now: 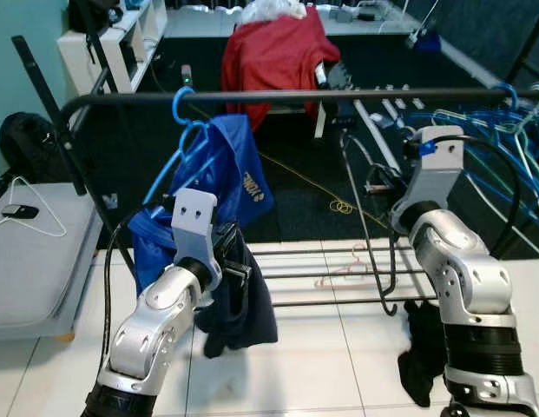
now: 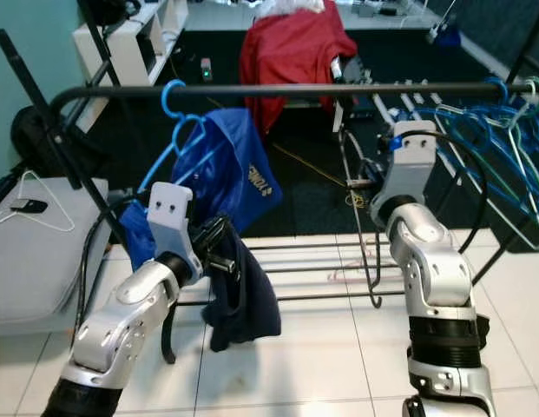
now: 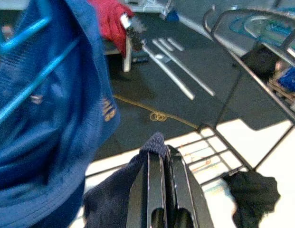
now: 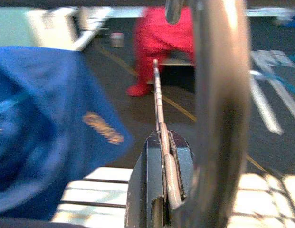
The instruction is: Hang hanger
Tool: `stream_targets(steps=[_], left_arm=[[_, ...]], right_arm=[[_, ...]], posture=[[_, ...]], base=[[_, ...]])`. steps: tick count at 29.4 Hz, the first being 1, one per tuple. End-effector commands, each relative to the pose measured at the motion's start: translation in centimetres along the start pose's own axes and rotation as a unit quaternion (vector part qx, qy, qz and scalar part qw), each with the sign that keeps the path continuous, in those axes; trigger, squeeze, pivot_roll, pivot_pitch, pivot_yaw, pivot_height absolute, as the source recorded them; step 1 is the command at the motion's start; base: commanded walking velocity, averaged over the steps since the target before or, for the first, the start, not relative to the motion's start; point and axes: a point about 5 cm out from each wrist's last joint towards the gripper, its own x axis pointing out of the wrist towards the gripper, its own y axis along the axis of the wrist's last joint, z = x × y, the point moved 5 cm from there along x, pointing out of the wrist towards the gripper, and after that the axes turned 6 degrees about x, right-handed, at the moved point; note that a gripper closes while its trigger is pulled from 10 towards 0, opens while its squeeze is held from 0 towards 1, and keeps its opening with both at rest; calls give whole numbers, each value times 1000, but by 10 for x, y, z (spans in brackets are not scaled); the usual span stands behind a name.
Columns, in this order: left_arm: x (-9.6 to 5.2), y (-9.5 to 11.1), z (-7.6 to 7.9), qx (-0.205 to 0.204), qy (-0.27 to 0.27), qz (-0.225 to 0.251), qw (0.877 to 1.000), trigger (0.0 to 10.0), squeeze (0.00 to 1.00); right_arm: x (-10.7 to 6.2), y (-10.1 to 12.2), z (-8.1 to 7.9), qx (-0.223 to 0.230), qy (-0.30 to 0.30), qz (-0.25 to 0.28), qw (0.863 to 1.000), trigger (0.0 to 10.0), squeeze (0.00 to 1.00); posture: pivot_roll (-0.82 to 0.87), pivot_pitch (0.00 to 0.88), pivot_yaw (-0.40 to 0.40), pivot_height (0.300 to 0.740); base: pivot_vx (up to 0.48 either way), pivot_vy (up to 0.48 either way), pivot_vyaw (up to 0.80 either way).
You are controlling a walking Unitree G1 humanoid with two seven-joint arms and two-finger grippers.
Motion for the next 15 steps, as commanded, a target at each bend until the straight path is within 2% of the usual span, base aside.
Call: stream_targets(steps=[1, 4, 15], left_arm=[[-1, 0, 0, 2, 1, 2, 1000, 10000, 0], [-1, 0, 1, -1, 1, 2, 1000, 10000, 0], [-1, -1, 3, 0, -5, 0, 1000, 10000, 0]], right_arm=[[1, -4, -2, 3, 10, -10, 1000, 10000, 0], [2, 0, -3, 1, 13, -5, 1000, 10000, 0], [7, 16, -4, -3, 30, 3, 1000, 10000, 0]], posture=[[-63, 199, -28, 740], [-65, 199, -27, 740], [-61, 195, -22, 740]], base=[[394, 0, 0], [368, 0, 0], [0, 0, 0]])
